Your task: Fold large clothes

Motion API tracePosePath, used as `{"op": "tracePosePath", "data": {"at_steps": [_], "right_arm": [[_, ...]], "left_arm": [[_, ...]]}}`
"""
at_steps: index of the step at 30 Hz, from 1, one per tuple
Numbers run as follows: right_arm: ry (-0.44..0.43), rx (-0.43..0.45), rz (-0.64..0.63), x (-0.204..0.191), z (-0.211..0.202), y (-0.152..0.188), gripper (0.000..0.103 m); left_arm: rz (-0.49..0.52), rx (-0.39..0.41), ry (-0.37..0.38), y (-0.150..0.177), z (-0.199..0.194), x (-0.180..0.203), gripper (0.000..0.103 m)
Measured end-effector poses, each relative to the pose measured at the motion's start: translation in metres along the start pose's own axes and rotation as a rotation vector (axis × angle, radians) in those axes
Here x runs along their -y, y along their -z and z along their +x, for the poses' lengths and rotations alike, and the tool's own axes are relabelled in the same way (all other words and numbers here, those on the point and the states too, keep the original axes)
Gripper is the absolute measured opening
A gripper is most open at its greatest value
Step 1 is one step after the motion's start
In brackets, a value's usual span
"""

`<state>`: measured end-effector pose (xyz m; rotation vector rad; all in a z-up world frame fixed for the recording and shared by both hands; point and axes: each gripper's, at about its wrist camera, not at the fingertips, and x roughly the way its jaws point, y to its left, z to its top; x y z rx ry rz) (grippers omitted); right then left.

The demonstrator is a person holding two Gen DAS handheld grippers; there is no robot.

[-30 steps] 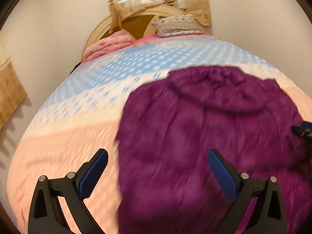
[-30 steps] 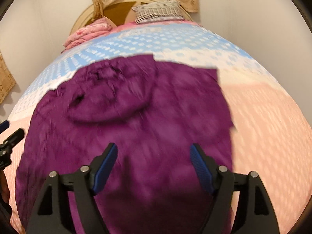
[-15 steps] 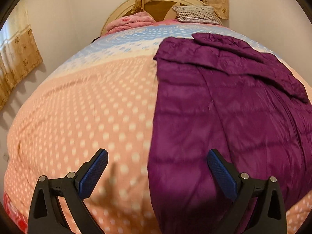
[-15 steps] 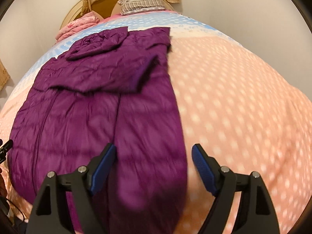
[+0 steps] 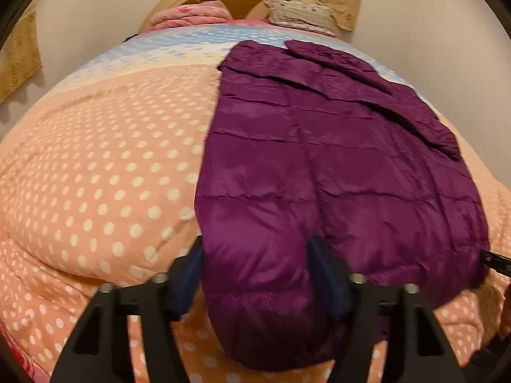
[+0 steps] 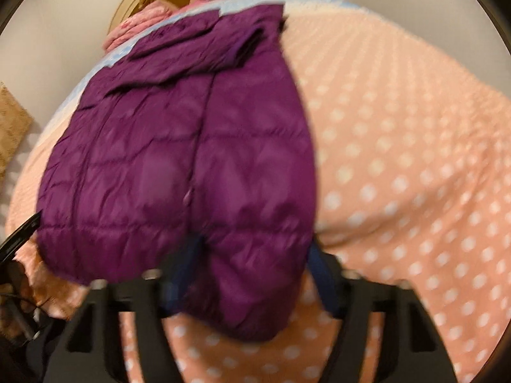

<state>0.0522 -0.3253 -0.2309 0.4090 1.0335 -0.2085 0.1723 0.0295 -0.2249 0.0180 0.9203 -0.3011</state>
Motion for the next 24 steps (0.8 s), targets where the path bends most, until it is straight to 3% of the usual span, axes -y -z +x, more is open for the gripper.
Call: {"op": "tracePosePath", "data": {"at_steps": [1,2,3,4,10,14,20,24], "right_arm": [[-0.011,-0.004,-0.004,0.0,0.0,0.0,0.027],[-0.028,0.003,-0.02,-0.002,-0.003,-0.001,0.018],[-0.024,0.012,-0.035,-0.005,-0.007,-0.002,0.011],[-0.016,0.026,-0.055,-0.009,-0.011,-0.002,0.009],[-0.037,0.178,-0.104,-0.018,-0.067,-0.001,0.007],[-0.066,0.302,-0.095,-0.017,-0.118,-0.004,0.007],[-0.116,0.541,-0.13,-0.036,-0.22,-0.005,0.007],[-0.131,0.685,-0.166,-0.047,-0.26,-0.021,0.007]], "left_arm": [[0.017,0.007,-0.001,0.001,-0.002,0.003,0.049],[0.038,0.017,-0.004,0.002,-0.005,0.005,0.034],[0.06,0.022,0.003,0.001,-0.008,0.007,0.013],[0.079,0.026,0.029,-0.001,-0.013,0.009,0.01],[0.122,0.143,0.023,-0.014,-0.06,0.012,0.006],[0.117,0.247,0.074,-0.025,-0.111,0.011,0.005],[0.074,0.419,0.144,-0.046,-0.208,0.008,0.004],[0.091,0.516,0.118,-0.068,-0.232,0.01,0.004]]}}
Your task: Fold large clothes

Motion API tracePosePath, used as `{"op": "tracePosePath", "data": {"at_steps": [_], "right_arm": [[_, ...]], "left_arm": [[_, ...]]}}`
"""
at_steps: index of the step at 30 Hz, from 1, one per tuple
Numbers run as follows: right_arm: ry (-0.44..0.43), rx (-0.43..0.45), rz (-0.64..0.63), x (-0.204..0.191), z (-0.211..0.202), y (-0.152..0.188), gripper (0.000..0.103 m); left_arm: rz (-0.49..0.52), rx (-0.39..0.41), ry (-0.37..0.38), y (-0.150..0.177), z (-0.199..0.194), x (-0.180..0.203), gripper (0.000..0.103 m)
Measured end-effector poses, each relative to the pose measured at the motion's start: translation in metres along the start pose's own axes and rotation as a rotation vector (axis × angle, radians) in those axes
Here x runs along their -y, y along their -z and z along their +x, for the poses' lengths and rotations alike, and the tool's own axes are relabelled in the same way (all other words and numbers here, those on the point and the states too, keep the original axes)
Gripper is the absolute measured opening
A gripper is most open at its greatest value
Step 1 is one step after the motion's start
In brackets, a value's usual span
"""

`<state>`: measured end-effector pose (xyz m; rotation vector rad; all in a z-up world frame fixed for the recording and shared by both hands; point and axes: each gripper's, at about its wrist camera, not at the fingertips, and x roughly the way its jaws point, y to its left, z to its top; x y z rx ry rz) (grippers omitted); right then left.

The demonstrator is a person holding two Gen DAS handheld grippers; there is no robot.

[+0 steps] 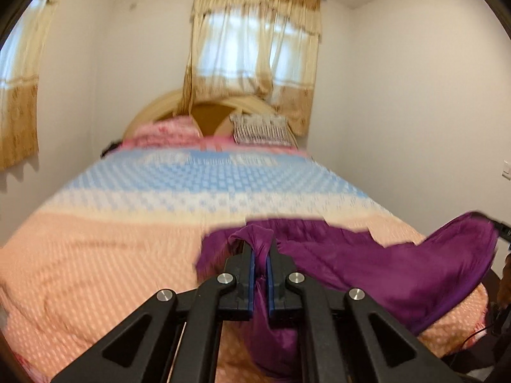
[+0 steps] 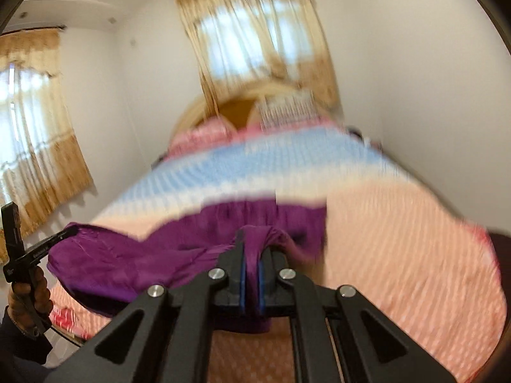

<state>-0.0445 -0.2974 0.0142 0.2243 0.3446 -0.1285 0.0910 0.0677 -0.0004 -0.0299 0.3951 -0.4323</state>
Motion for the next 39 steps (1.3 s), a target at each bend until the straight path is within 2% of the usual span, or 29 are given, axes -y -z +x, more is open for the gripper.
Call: {"op": "tracePosePath", "data": {"at_steps": [2,5,6,8,10,13,16,18,20,21,22,23,24,26,28,32,34,36,39], "right_arm": [[0.007,0.033,-0.012,0.003,0.023,-0.014,0.007],[0.031,0.008,0.022,0.015,0.086,-0.016,0.007],[0.046,-0.033,0.053,0.027,0.126,-0.014,0.007],[0.084,-0.077,0.098,0.047,0.166,-0.005,0.007],[0.116,-0.151,0.159,0.069,0.22,0.007,0.007],[0.155,-0.205,0.169,0.088,0.247,0.019,0.007],[0.176,-0.239,0.177,0.096,0.275,0.024,0.008],[0.171,-0.257,0.184,0.101,0.285,0.026,0.008],[0.188,-0.254,0.186,0.102,0.293,0.024,0.012],[0.189,-0.259,0.187,0.104,0.301,0.021,0.021],[0.183,-0.257,0.197,0.105,0.306,0.019,0.046],[0.185,-0.239,0.211,0.106,0.308,0.016,0.062],[0.204,-0.21,0.222,0.106,0.311,0.013,0.084],[0.233,-0.173,0.224,0.102,0.313,0.004,0.085],[0.246,-0.164,0.224,0.094,0.311,-0.002,0.085],[0.234,-0.2,0.051,0.043,0.313,0.003,0.076],[0.182,-0.272,-0.044,0.015,0.323,0.016,0.061],[0.171,-0.347,-0.095,0.002,0.34,0.028,0.05],[0.203,-0.435,-0.154,-0.002,0.374,0.04,0.049]], "left_arm": [[0.01,-0.003,-0.045,-0.006,0.034,-0.004,0.005],[0.013,-0.064,-0.077,0.002,0.107,-0.01,0.005],[0.022,-0.096,-0.096,0.009,0.141,-0.012,0.005],[0.023,-0.159,-0.116,0.024,0.197,-0.019,0.009],[-0.036,-0.22,-0.104,0.032,0.234,-0.03,0.009],[-0.105,-0.268,-0.122,0.033,0.265,-0.042,0.018],[-0.137,-0.227,-0.132,0.026,0.265,-0.049,0.039],[-0.116,-0.163,-0.214,0.02,0.253,-0.046,0.09],[-0.093,-0.049,-0.299,0.014,0.24,-0.05,0.1],[-0.08,-0.01,-0.34,0.014,0.239,-0.049,0.101],[-0.068,-0.011,-0.366,0.014,0.241,-0.048,0.1],[-0.048,-0.031,-0.4,0.014,0.248,-0.045,0.1],[-0.021,-0.053,-0.445,0.014,0.256,-0.038,0.1],[0.022,-0.066,-0.48,0.016,0.266,-0.024,0.101],[0.039,-0.058,-0.483,0.018,0.27,-0.011,0.101],[0.097,-0.075,-0.439,0.02,0.288,0.026,0.101],[0.129,-0.09,-0.445,0.023,0.301,0.037,0.101],[0.161,-0.148,-0.431,0.025,0.324,0.045,0.101],[0.173,-0.206,-0.507,0.03,0.36,0.041,0.101]]}}
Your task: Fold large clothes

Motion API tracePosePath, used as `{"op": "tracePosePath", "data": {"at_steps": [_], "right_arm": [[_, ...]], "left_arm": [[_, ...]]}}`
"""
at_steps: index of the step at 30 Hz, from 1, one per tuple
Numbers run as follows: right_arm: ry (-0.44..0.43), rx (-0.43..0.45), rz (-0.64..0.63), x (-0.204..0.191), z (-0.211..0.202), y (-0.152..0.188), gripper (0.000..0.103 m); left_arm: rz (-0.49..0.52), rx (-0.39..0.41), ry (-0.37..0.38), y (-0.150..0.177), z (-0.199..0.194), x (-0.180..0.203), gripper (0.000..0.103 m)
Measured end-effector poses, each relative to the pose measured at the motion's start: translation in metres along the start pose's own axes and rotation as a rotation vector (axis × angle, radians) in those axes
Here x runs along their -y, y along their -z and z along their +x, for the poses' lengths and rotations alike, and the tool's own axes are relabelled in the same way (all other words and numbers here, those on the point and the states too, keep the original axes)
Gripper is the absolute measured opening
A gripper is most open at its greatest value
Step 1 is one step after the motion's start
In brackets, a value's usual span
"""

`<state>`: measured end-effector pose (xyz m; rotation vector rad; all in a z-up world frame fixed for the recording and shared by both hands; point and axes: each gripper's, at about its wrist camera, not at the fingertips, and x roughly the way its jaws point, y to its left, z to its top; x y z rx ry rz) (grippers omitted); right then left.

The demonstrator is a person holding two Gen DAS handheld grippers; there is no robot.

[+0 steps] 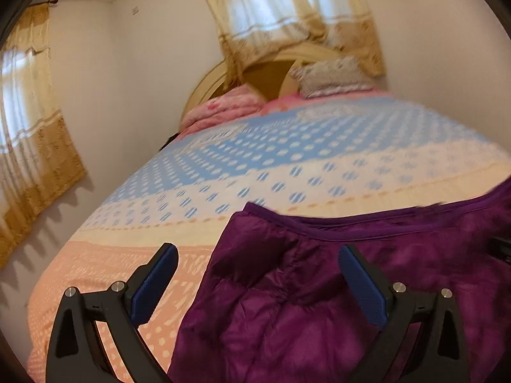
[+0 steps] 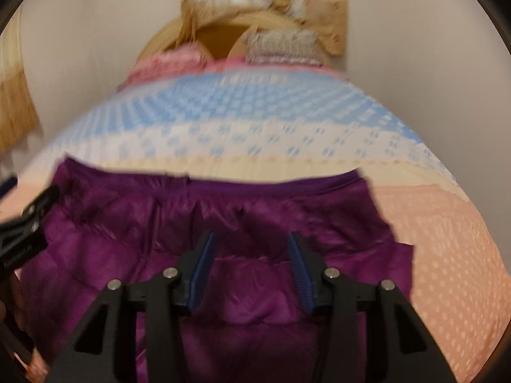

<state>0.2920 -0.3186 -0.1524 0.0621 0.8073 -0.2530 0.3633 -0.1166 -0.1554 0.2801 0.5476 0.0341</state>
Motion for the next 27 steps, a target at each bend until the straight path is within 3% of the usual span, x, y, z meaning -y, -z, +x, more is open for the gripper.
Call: {"op": "tracePosePath", "data": {"at_steps": [4,7,27], "right_arm": [[0.045,-0.023,0.021,0.011,0.029,-0.001,0.049],[0.04,-0.009,0.042,0.017,0.038,0.005,0.049],[0.038,-0.063,0.085,0.022,0.057,0.009,0.05]], "left_arm": [[-0.055,-0.175,-0.03,0.012,0.056,0.0,0.101],[-0.102,-0.248,0.017,0.02,0.077,-0.004,0.101],[-0.076,-0.322,0.047,0.025,0.092,0.006,0.102]]}}
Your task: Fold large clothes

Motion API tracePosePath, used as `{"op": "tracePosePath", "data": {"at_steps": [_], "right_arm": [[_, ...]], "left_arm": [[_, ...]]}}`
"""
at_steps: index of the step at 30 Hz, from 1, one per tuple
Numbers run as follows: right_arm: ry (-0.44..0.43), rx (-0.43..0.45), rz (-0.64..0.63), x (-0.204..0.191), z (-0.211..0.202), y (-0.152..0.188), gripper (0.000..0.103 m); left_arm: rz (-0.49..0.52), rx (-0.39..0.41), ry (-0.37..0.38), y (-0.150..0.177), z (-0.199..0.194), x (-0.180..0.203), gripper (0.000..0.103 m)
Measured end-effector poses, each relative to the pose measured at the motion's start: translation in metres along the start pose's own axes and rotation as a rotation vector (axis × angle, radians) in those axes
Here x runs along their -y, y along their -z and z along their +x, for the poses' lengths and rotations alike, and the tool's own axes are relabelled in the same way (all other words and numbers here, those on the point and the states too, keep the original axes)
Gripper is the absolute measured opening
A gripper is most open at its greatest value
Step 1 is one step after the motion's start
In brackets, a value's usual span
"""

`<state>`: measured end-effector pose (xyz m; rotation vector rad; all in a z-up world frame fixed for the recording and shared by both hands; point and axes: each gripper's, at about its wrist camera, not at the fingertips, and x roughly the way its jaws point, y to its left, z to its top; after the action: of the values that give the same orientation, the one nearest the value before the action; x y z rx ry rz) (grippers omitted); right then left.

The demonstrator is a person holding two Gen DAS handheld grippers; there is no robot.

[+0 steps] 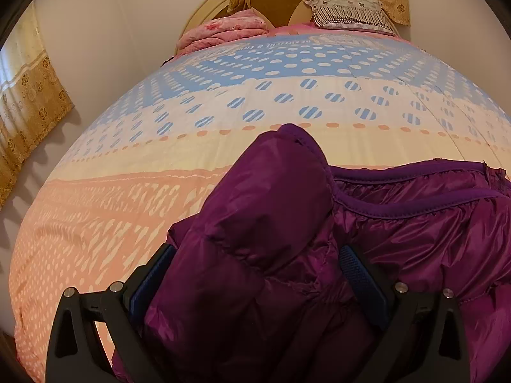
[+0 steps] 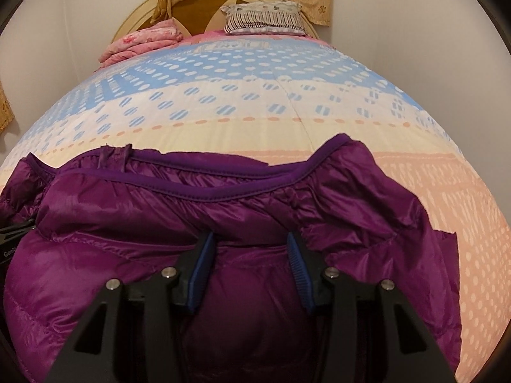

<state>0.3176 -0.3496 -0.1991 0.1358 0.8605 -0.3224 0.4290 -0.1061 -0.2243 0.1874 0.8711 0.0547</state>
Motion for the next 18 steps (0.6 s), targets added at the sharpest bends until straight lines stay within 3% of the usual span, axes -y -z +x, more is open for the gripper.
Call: {"op": "tracePosePath", "data": {"at_steps": [18], "right_arm": [[0.017,-0.008,-0.014,-0.0002,0.0039,0.0004,0.05]], "left_arm": [[-0.004,-0.008,0.007,0.001,0.0024,-0.002,0.102]]}}
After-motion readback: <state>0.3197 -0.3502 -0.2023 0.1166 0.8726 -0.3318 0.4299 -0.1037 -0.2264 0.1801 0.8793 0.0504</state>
